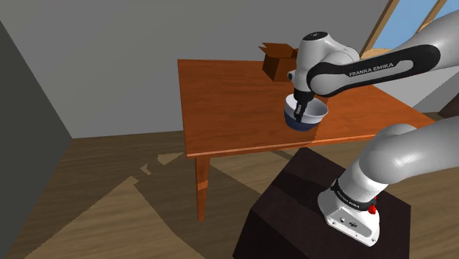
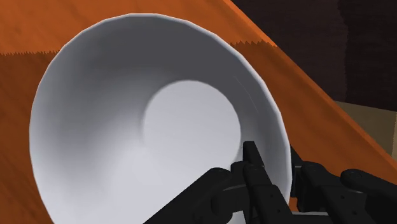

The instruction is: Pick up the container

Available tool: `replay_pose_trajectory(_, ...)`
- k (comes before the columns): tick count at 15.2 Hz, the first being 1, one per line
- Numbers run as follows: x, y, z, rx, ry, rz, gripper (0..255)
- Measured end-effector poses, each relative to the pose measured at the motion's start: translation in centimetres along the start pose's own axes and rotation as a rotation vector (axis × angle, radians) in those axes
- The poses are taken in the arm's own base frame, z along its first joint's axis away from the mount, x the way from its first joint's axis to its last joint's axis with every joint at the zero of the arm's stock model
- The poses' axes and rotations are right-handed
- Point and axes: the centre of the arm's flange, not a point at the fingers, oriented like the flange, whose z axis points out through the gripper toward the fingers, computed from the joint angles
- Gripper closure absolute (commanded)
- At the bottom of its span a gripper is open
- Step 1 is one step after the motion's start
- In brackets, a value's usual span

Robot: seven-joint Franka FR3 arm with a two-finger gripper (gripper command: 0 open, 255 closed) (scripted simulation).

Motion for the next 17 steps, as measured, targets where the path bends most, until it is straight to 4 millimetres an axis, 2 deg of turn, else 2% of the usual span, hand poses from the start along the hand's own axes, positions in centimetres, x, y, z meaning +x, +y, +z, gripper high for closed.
replay_pose_trajectory(4, -0.3, 0.2, -1.0, 0.0, 0.0, 0.0, 255)
replay_pose_trajectory(17, -1.2, 1.7, -7.2, 0.0, 0.0, 0.0, 255)
